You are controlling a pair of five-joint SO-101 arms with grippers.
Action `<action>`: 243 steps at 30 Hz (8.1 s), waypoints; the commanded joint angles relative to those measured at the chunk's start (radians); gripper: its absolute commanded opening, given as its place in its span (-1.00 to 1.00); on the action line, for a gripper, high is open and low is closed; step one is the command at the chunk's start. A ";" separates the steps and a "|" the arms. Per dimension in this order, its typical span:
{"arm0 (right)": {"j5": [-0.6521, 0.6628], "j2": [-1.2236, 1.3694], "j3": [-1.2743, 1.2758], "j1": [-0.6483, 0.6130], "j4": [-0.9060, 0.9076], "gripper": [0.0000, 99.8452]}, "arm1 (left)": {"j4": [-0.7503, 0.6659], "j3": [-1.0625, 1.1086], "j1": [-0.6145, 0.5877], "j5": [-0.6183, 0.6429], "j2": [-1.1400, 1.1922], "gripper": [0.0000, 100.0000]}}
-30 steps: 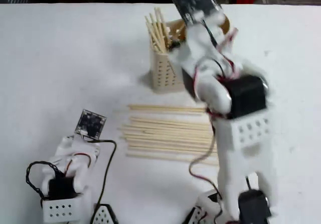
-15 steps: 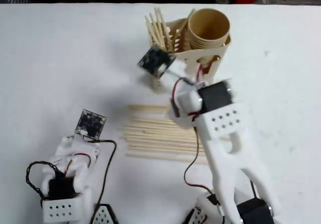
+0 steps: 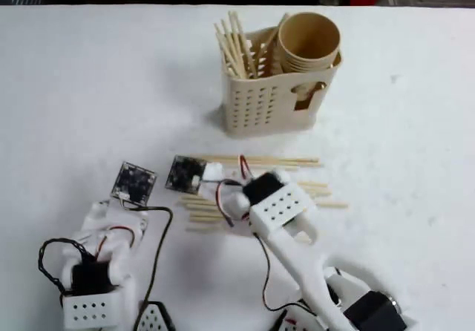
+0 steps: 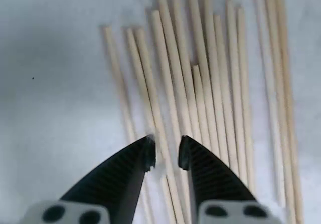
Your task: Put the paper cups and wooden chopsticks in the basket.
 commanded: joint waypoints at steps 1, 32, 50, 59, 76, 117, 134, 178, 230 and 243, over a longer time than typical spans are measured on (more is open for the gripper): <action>0.020 0.050 0.026 -0.012 -0.038 -0.76 | 0.005 -0.003 0.012 0.002 -0.008 -0.78; -0.114 0.022 -0.038 0.203 -0.099 -0.97 | 0.015 -0.003 0.012 0.000 -0.008 -0.78; -0.103 0.062 0.087 -0.084 -0.091 -0.73 | 0.015 -0.003 0.012 0.000 -0.010 -0.78; -0.103 0.300 -0.034 -0.039 -0.105 -0.73 | 0.017 -0.003 0.012 0.000 -0.010 -0.78; -0.114 0.194 -0.095 0.145 -0.087 -0.97 | 0.015 -0.003 0.012 0.000 -0.010 -0.78; -0.394 0.143 -0.987 0.236 -0.697 -0.97 | 0.015 -0.003 0.012 0.000 -0.010 -0.78; -0.397 0.200 -0.987 0.251 -0.441 -0.68 | 0.015 -0.003 0.012 0.000 -0.010 -0.78; -0.133 0.371 -0.172 0.073 -0.211 -0.89 | 0.017 -0.003 0.012 0.000 -0.010 -0.78; -0.290 0.173 -1.218 0.176 -0.458 -0.97 | 0.017 -0.003 0.012 0.000 -0.010 -0.78; -0.290 0.262 -1.217 0.268 -0.265 -0.94 | 0.017 -0.003 0.012 0.000 -0.010 -0.78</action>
